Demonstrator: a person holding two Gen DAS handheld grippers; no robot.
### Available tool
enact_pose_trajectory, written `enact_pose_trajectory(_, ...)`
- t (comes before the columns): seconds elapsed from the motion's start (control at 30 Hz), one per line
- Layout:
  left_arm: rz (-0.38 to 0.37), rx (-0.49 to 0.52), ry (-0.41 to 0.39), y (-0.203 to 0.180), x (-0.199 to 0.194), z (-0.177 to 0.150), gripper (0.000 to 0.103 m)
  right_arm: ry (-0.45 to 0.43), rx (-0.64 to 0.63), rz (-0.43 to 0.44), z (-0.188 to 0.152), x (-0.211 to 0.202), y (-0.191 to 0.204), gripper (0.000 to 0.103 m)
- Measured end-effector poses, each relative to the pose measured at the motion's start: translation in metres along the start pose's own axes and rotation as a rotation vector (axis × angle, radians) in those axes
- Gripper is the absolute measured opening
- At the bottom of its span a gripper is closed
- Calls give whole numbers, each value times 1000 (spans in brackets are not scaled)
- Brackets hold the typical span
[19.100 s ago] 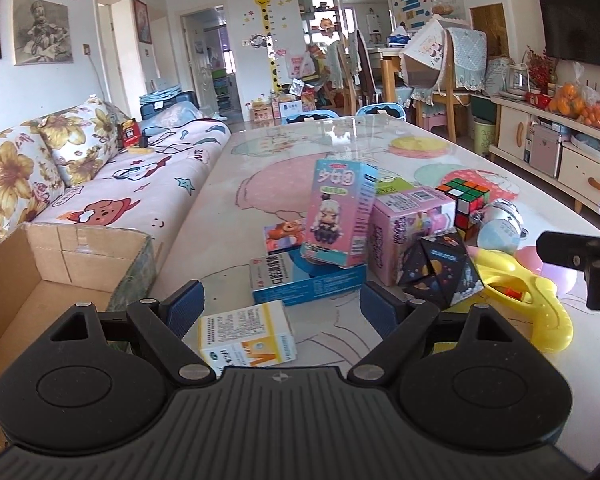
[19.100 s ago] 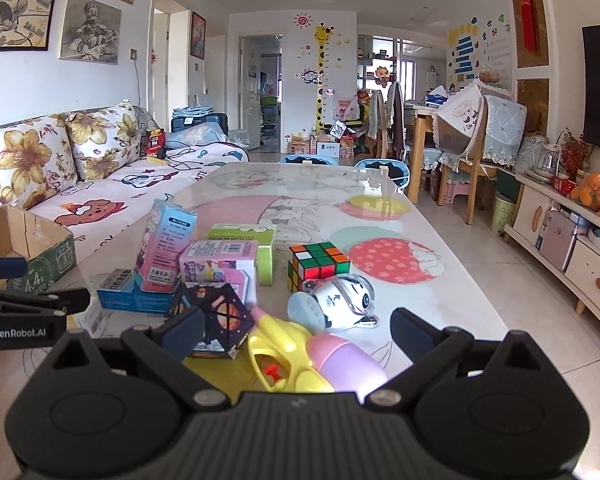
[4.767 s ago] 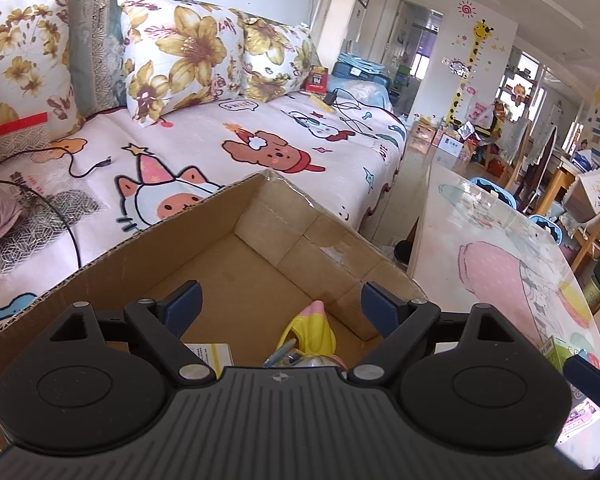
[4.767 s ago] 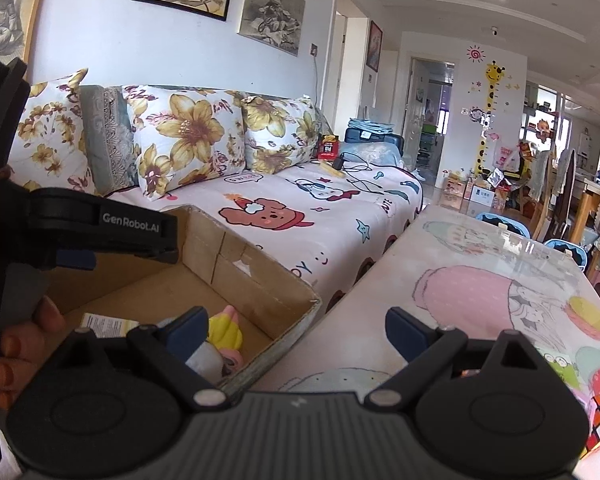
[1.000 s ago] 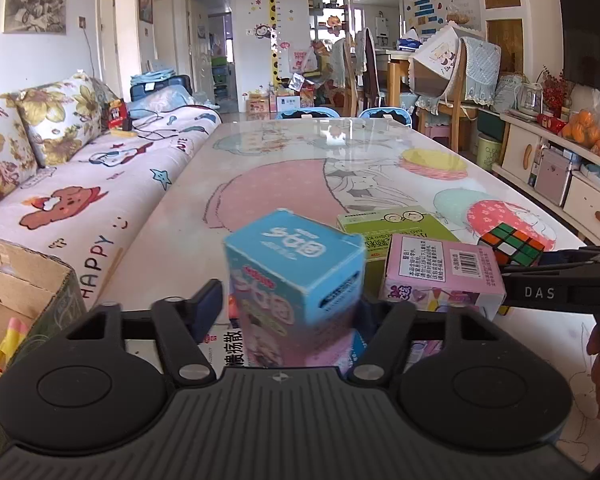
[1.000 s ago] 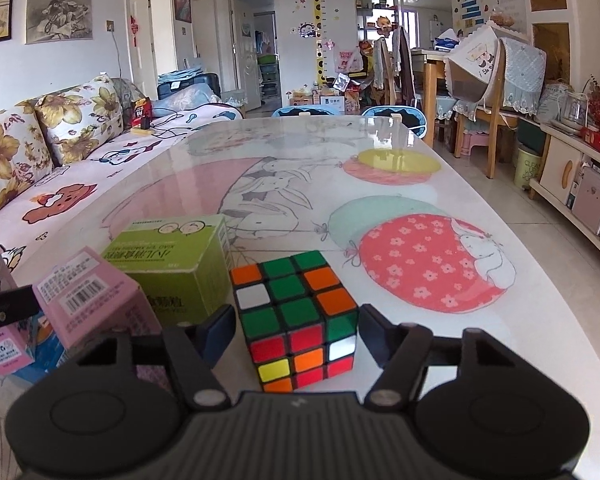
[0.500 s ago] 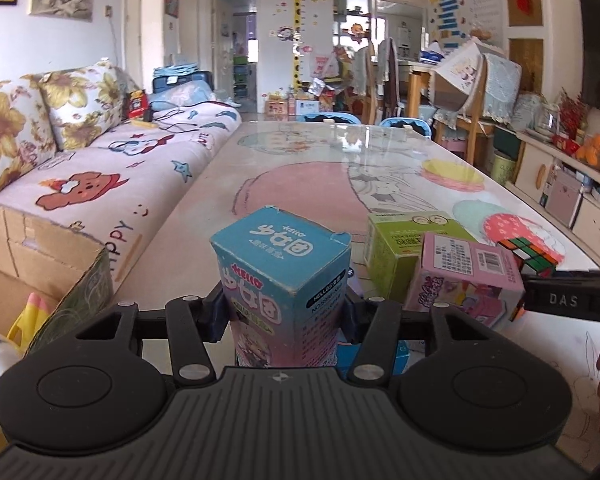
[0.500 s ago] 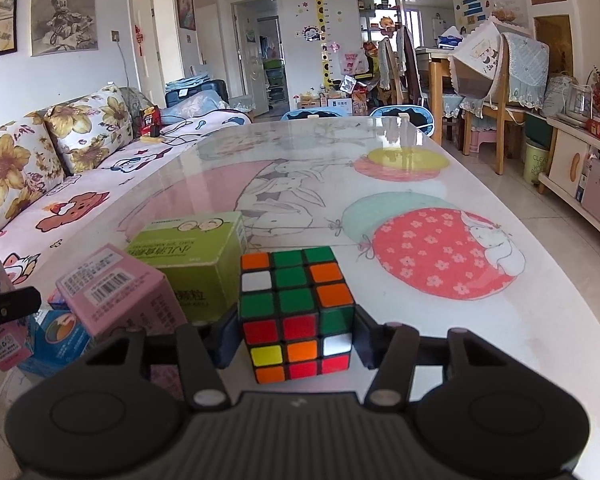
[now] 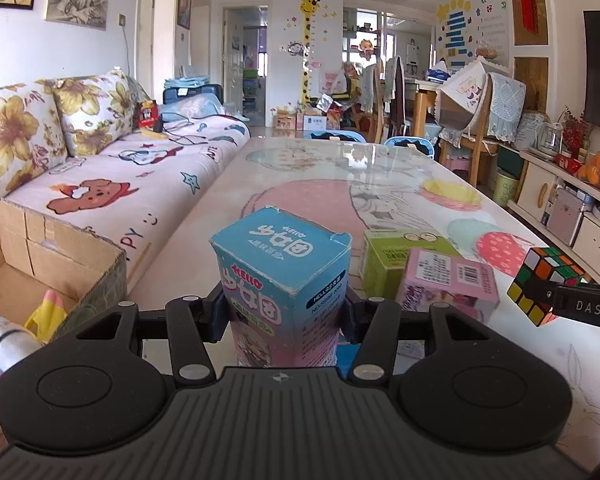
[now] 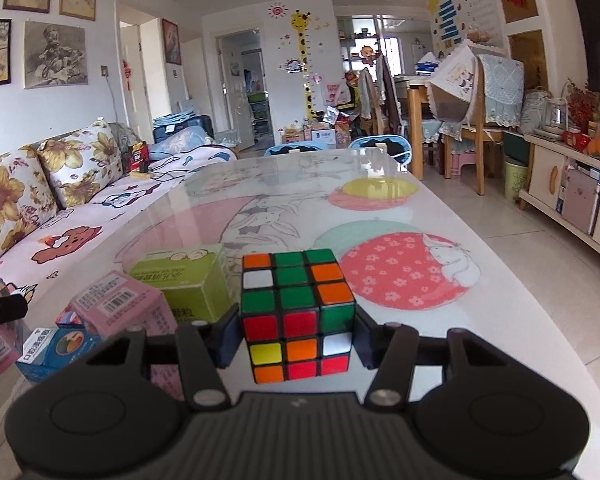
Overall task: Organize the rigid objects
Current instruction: 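Carry the blue box and Rubik's cube into the cardboard box and open both tools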
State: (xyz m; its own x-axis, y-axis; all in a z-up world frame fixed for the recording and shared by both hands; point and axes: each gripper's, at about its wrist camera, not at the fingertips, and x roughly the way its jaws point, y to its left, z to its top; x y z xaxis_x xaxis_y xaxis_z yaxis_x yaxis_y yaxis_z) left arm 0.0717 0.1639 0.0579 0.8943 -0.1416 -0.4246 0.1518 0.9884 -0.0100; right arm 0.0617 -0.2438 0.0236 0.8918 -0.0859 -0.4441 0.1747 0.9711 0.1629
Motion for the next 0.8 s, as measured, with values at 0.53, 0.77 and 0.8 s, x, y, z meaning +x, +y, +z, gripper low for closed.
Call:
enact_pose_trajectory(0.53, -15, -19, -54, 15, -15, 1, 65, -23, 7, -55, -1, -17, 12, 55)
enact_pose_trajectory(0.77, 43, -53, -77, 32, -26, 8, 65, -96, -25, -43, 12, -40, 38, 55)
enact_pose_trajectory(0.8, 54, -58, -78, 34, -27, 8, 65, -105, -41, -40, 13, -43, 44, 55)
